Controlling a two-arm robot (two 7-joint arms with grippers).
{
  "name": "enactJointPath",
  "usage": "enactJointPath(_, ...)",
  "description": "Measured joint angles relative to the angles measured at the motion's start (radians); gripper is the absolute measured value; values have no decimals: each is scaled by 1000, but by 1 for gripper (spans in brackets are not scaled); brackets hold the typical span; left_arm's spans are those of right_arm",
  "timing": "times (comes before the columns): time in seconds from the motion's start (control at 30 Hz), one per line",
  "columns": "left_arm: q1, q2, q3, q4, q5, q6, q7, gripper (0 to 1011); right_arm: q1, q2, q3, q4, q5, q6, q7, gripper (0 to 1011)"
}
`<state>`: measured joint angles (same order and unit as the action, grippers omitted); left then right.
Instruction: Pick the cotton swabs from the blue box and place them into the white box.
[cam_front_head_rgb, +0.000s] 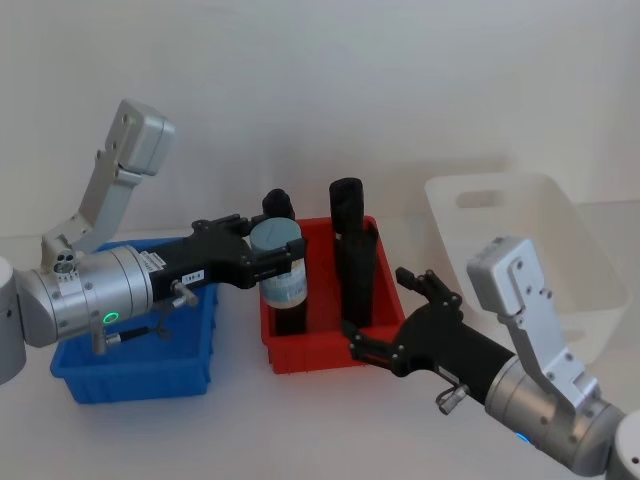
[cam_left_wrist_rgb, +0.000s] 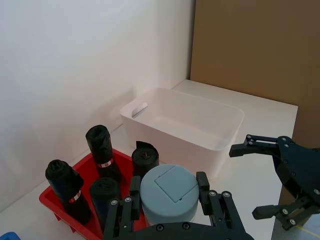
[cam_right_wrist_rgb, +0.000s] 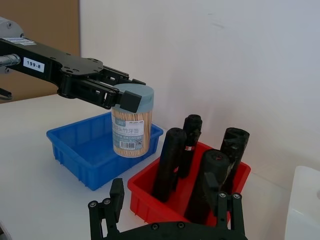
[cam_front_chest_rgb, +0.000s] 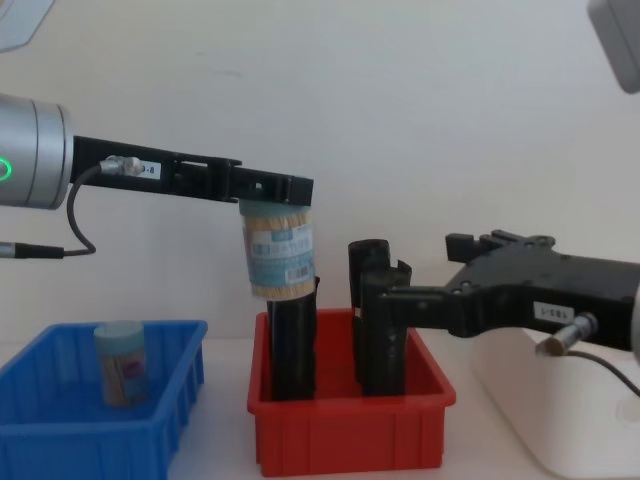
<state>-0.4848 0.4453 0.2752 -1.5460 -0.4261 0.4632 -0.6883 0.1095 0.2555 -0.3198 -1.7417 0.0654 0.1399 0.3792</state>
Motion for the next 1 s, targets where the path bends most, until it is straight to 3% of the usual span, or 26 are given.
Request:
enactJointPath(0.43, -1, 0, 0, 0, 0, 1, -2, 670, 89, -80, -37, 66, -63, 58, 28, 1001)
enactJointPath(1.0, -1, 0, 0, 0, 0, 1, -2, 669, 162, -150, -64, 148, -64, 79, 41, 1001)
